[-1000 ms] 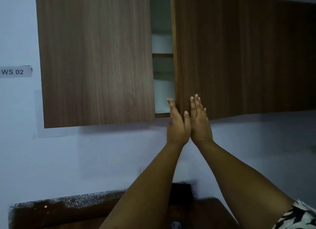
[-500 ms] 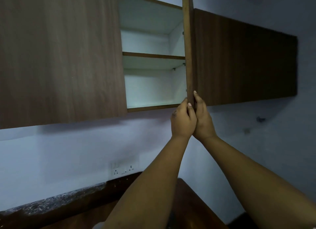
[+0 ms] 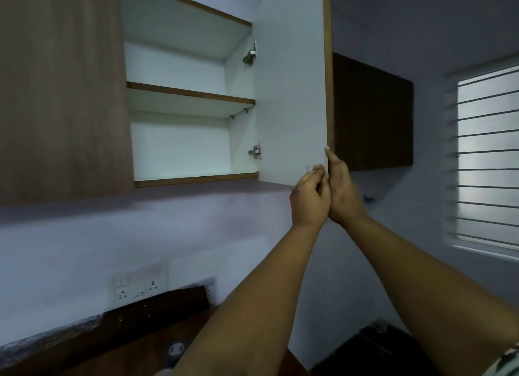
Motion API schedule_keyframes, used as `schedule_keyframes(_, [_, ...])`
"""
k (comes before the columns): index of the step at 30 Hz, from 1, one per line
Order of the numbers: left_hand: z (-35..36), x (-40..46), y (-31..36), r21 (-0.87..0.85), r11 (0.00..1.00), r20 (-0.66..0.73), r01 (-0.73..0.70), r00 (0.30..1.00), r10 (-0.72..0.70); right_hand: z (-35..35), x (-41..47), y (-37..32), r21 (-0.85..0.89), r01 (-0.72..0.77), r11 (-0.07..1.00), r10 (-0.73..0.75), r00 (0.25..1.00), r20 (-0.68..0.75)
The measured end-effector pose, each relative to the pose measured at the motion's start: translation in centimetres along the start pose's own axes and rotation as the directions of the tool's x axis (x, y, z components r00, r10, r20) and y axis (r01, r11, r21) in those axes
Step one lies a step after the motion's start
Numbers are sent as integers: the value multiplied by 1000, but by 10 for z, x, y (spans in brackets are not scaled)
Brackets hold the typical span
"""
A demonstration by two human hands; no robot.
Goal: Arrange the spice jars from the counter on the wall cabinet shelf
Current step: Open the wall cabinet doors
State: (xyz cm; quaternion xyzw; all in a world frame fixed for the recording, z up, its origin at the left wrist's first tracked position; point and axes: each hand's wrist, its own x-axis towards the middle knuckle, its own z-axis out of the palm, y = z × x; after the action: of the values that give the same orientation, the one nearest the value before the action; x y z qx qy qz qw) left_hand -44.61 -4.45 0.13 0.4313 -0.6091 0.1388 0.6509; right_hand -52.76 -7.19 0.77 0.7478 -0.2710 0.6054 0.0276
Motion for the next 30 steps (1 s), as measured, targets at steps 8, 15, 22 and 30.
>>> schedule_keyframes(8, [80,6,15,52,995,216,82,972,-91,-39,7,73,-10,-96,995,96,994,50])
schedule_keyframes(15, [126,0,8,138,989,469,53,876,-113,-48,3,130,-73,-82,994,89,992,88])
schedule_keyframes(22, [103,1,0,129,992,283,13,958,-49,-14,12,117,-412,-170,895,12,933,-359])
schedule_keyframes(30, [-8,23,-37,351,936,-58,-15,998,37,60,41,21,-103,13,995,-41,961,-272])
